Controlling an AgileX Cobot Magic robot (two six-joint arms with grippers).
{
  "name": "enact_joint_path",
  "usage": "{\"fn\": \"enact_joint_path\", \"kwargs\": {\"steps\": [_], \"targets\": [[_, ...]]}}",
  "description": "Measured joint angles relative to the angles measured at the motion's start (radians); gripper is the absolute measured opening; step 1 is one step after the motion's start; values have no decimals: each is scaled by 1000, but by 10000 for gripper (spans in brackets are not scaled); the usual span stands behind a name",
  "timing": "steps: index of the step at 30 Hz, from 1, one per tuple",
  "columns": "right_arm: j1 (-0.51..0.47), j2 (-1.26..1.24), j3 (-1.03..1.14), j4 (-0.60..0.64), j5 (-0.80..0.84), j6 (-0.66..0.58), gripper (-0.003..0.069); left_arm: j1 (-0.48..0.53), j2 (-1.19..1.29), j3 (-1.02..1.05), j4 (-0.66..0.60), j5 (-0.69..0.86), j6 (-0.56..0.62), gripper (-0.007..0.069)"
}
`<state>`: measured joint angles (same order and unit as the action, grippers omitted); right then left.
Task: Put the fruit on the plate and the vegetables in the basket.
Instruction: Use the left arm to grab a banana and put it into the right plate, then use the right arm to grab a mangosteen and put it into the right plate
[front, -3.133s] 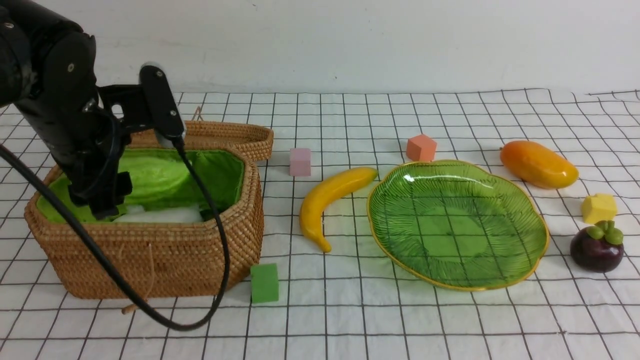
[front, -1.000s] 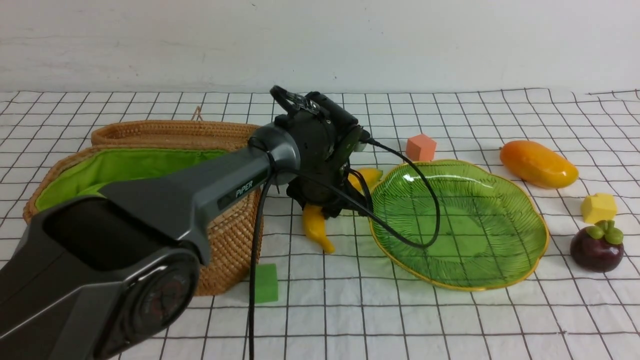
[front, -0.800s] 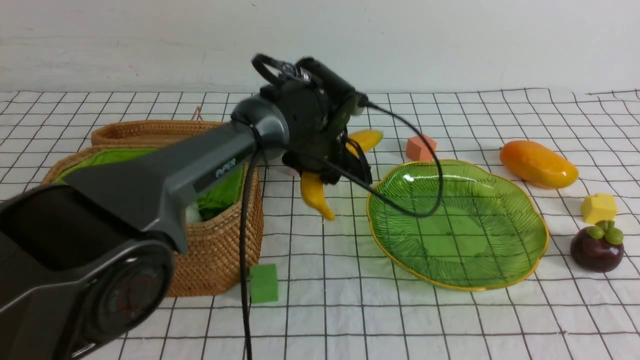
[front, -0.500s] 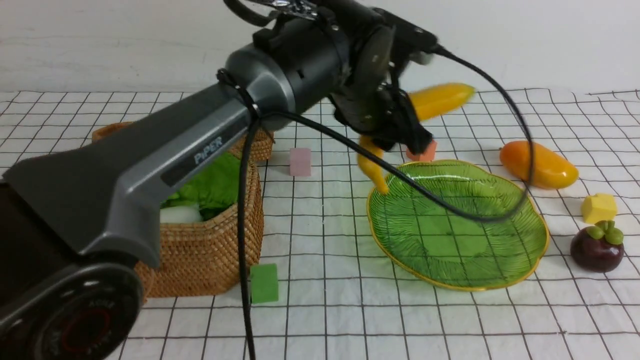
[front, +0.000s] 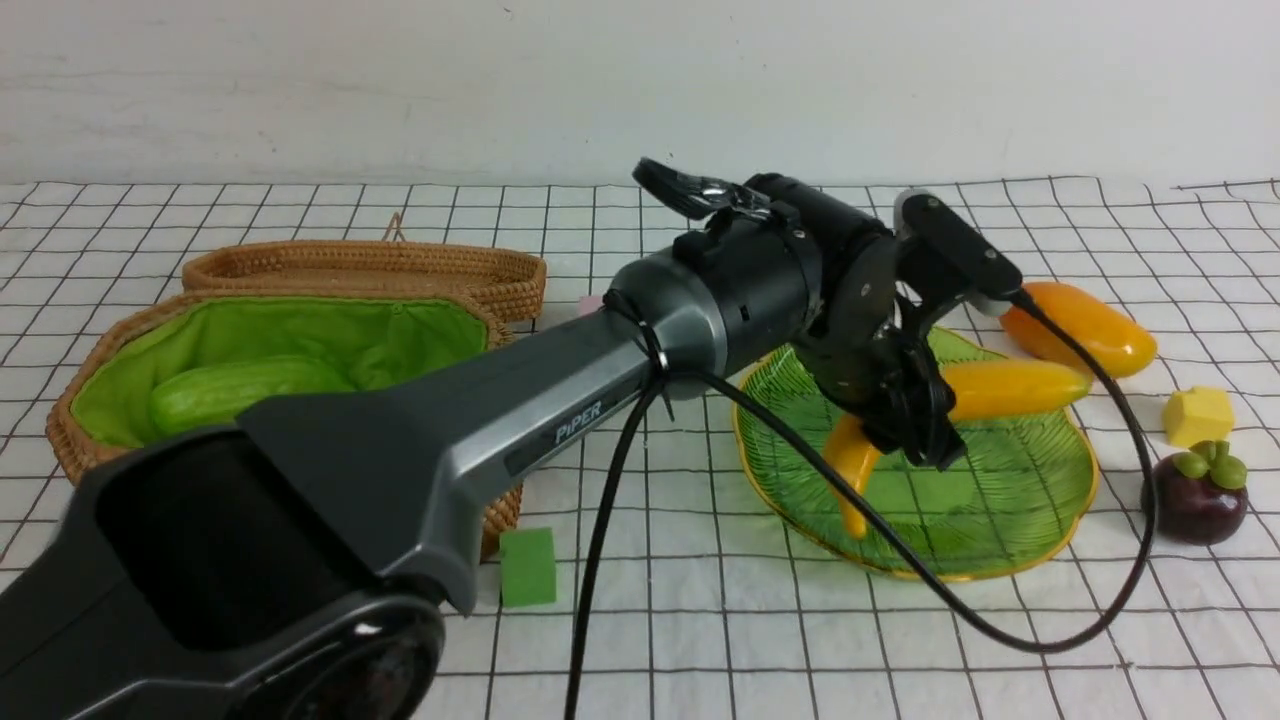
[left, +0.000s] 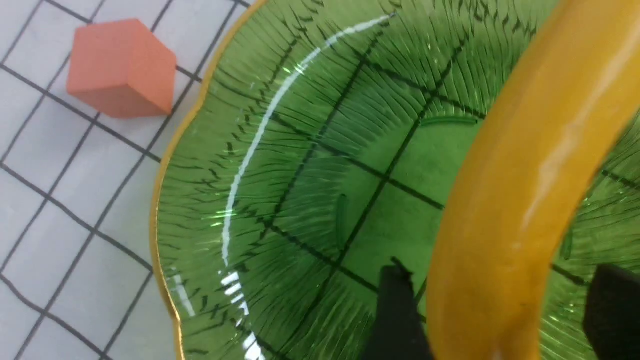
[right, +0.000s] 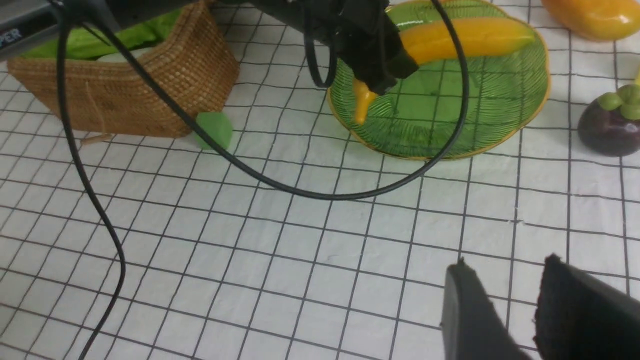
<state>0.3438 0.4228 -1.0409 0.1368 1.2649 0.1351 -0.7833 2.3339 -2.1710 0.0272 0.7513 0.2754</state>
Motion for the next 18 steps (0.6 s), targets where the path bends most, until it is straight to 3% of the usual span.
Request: {"fn": "enact_joint_path", "kwargs": {"steps": [3, 6, 8, 12, 13, 14, 15, 18], "targets": [[0, 0, 0, -1, 0, 0, 235, 0, -32, 0, 0, 50, -47, 626], [0, 0, 0, -2, -2, 0, 235, 0, -97, 1, 17, 154, -136, 657], [0, 0, 0, -2, -10, -1, 235, 0, -166, 3, 51, 235, -200, 628], [0, 30, 0, -2, -30, -1, 235, 0, -371, 3, 99, 392, -322, 408], [0, 53, 0, -1, -34, -1, 235, 0, -437, 3, 102, 425, -351, 281], [0, 72, 0, -1, -36, -1, 235, 0, -480, 2, 104, 446, -363, 223], [0, 106, 0, -1, -42, -1, 235, 0, -529, 0, 105, 471, -372, 109], [0, 202, 0, 0, -77, -1, 235, 0, -671, 33, 107, 495, -379, -13]]}}
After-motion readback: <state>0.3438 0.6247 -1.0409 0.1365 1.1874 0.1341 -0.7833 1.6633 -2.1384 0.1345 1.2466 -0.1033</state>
